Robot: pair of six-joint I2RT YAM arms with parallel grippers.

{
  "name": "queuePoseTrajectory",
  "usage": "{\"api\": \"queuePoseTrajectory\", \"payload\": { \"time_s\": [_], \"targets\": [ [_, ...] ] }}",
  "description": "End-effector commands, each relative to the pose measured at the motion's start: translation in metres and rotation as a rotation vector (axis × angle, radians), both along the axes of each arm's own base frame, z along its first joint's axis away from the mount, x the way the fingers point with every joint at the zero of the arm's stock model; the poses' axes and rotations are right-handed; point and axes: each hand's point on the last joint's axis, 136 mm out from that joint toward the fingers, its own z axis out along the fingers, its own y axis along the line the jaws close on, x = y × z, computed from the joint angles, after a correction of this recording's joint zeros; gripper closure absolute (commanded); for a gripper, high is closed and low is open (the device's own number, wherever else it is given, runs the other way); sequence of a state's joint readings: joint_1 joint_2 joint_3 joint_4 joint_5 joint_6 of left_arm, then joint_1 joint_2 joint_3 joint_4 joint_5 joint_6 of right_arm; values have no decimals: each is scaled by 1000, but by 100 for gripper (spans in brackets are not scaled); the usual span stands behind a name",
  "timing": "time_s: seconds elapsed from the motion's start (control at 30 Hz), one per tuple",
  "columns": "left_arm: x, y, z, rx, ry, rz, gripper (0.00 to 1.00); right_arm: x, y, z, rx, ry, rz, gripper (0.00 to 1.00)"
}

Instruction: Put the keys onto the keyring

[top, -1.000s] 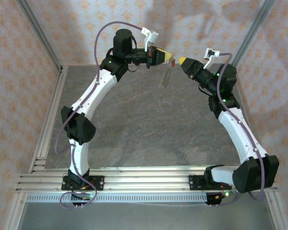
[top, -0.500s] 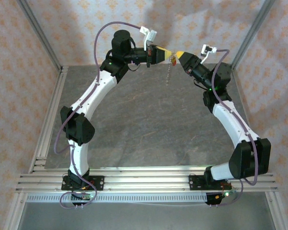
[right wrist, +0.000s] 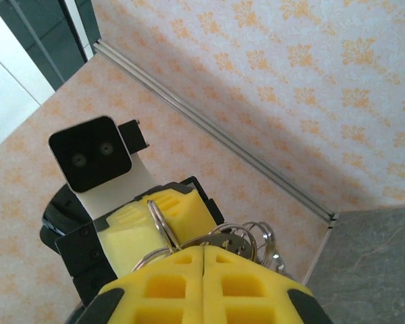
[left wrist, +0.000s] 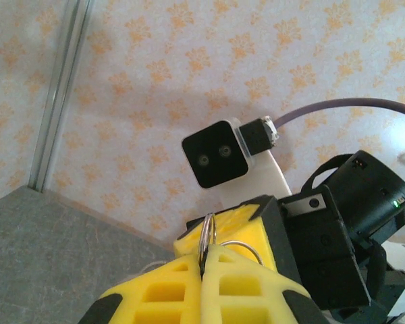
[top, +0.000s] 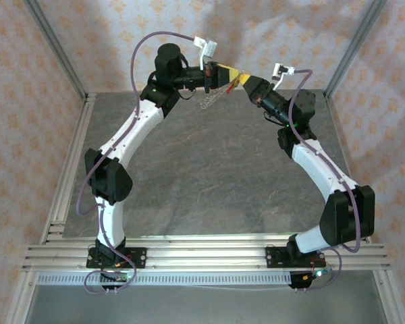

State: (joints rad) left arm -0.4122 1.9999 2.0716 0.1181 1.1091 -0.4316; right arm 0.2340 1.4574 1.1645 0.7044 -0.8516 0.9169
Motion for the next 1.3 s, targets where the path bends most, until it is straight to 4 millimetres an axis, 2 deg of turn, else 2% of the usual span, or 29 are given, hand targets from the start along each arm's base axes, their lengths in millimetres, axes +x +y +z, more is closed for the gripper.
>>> {"api": "queuePoseTrajectory", "payload": {
  "time_s": [0.0, 0.17, 0.37, 0.5, 0.67, 0.77, 0.83, 0.93, 1.13, 1.27],
  "targets": [
    [-20, 4, 45, -84, -98, 8, 100, -18, 23, 4, -16, -52, 96, 100],
    [-19, 3, 45, -89, -93, 16, 100, -18, 23, -4, -54, -36, 81, 100],
    [-17, 4, 45, -109, -88, 38, 100, -21, 15, -7, -93, -28, 40, 93],
    [-17, 4, 48, -118, -90, 41, 100, -18, -12, -15, -104, -10, -37, 92],
    [-17, 5, 49, -122, -91, 38, 100, -14, -59, -21, -100, 14, -175, 90],
    [-17, 4, 48, -122, -93, 35, 100, -14, -73, -8, -88, -8, -219, 82],
    [-17, 3, 48, -123, -95, 33, 100, -14, -75, 4, -82, -31, -229, 75],
    [-18, 3, 49, -137, -73, 28, 100, -11, -76, 25, -53, -68, -239, 69],
    [-17, 2, 52, -178, -57, 25, 100, 1, -76, 60, 84, -129, -198, 68],
    [-16, 2, 54, -214, -41, 28, 100, 6, -68, 69, 172, -152, -148, 68]
  ]
}}
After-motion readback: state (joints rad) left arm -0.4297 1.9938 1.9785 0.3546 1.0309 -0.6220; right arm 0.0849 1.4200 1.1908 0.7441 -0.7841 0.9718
